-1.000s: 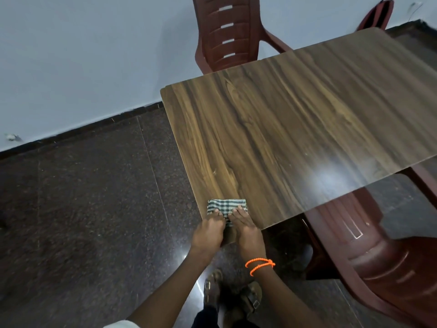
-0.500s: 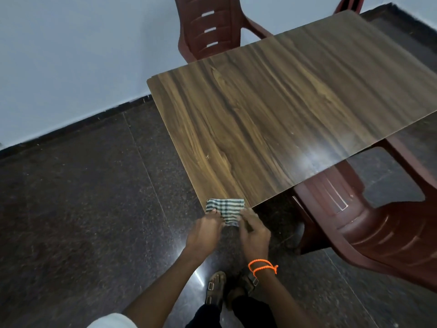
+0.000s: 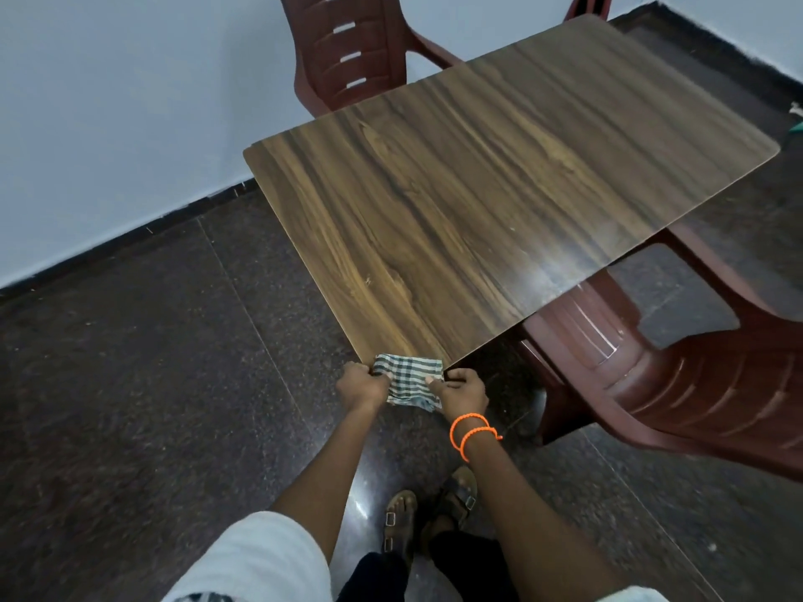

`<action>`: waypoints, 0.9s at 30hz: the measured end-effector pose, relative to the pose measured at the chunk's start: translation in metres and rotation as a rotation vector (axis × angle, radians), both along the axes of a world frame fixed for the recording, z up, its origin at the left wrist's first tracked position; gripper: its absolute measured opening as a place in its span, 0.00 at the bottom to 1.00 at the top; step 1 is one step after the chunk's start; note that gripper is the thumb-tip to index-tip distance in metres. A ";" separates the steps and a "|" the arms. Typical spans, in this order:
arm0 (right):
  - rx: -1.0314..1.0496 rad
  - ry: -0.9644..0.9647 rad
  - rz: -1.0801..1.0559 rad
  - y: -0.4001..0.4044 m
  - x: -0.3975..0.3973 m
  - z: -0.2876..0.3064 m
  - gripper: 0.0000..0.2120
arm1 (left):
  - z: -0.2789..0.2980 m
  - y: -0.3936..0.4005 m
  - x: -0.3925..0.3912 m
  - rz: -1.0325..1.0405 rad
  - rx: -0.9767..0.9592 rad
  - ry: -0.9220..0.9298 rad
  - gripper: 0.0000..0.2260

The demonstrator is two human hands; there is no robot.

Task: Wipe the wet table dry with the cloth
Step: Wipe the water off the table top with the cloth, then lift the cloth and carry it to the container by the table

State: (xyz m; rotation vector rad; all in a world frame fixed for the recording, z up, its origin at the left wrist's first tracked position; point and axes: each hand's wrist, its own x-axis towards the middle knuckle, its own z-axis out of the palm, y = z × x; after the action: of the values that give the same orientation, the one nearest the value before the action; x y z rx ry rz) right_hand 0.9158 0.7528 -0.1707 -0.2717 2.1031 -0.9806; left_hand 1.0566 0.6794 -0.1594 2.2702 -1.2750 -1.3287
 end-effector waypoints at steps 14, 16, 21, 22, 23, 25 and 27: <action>-0.096 -0.326 -0.083 0.065 -0.054 0.042 0.08 | 0.043 0.037 -0.030 -0.083 0.033 0.211 0.08; -0.136 -0.340 -0.119 0.075 -0.072 0.052 0.08 | 0.051 0.038 -0.052 -0.109 0.041 0.301 0.07; -0.239 -0.334 -0.218 0.103 -0.128 0.097 0.08 | 0.084 0.048 -0.122 -0.212 0.039 0.404 0.07; -0.263 -0.334 -0.235 0.110 -0.142 0.104 0.09 | 0.093 0.051 -0.139 -0.229 0.043 0.429 0.08; -0.282 -0.331 -0.261 0.118 -0.156 0.111 0.09 | 0.100 0.053 -0.156 -0.253 0.054 0.451 0.09; -0.311 -0.290 -0.310 0.136 -0.187 0.123 0.09 | 0.110 0.060 -0.195 -0.341 0.069 0.461 0.12; -0.327 -0.236 -0.362 0.155 -0.218 0.132 0.09 | 0.111 0.067 -0.232 -0.425 0.052 0.469 0.14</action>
State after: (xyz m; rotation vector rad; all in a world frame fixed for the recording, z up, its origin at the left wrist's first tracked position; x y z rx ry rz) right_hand 0.6979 0.9081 -0.0386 0.0676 1.8039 -1.4973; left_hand 0.8246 0.7464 -0.0486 1.6105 -1.5964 -1.9063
